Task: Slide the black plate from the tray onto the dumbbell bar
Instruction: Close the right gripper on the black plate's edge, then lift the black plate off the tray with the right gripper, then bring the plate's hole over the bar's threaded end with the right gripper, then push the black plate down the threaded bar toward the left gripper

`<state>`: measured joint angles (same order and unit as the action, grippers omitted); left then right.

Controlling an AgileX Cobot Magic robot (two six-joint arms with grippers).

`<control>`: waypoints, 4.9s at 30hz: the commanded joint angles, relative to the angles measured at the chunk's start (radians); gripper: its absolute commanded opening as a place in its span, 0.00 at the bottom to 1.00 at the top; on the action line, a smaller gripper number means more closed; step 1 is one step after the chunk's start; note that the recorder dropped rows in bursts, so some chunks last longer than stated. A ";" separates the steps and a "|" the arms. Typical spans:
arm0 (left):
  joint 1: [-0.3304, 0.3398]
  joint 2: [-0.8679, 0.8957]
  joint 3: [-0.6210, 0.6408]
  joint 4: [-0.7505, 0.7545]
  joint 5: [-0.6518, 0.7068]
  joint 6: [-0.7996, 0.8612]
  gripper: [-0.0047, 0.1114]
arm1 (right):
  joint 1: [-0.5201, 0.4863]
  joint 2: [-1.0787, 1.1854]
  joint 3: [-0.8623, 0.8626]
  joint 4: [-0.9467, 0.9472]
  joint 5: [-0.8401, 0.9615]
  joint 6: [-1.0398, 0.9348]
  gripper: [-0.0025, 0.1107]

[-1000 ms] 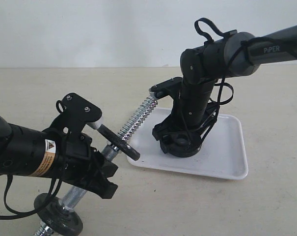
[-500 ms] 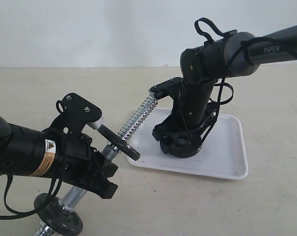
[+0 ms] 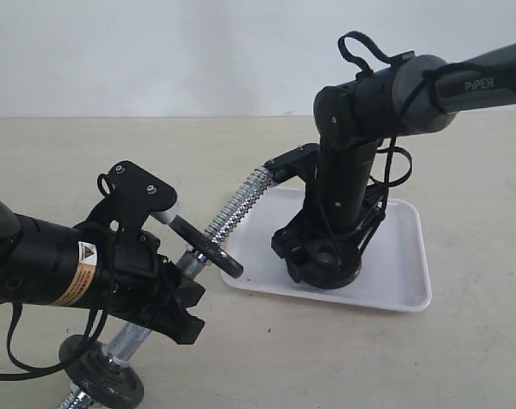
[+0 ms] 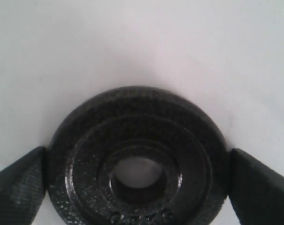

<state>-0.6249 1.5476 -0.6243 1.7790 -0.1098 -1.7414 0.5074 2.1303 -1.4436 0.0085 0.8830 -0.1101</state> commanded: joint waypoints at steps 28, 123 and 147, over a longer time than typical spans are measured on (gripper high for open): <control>0.001 -0.051 0.044 -0.035 -0.028 0.038 0.08 | -0.179 -0.312 0.024 0.211 0.078 -0.187 0.02; 0.001 -0.157 -0.043 -0.035 0.034 0.093 0.08 | -0.199 -0.342 -0.144 0.851 0.338 -0.382 0.02; -0.001 -0.157 -0.091 -0.035 0.055 0.047 0.08 | -0.196 -0.342 -0.144 0.887 0.338 -0.375 0.02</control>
<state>-0.6267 1.4453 -0.6443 1.7791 -0.0910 -1.6667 0.3109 1.8107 -1.5747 0.8461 1.2008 -0.4707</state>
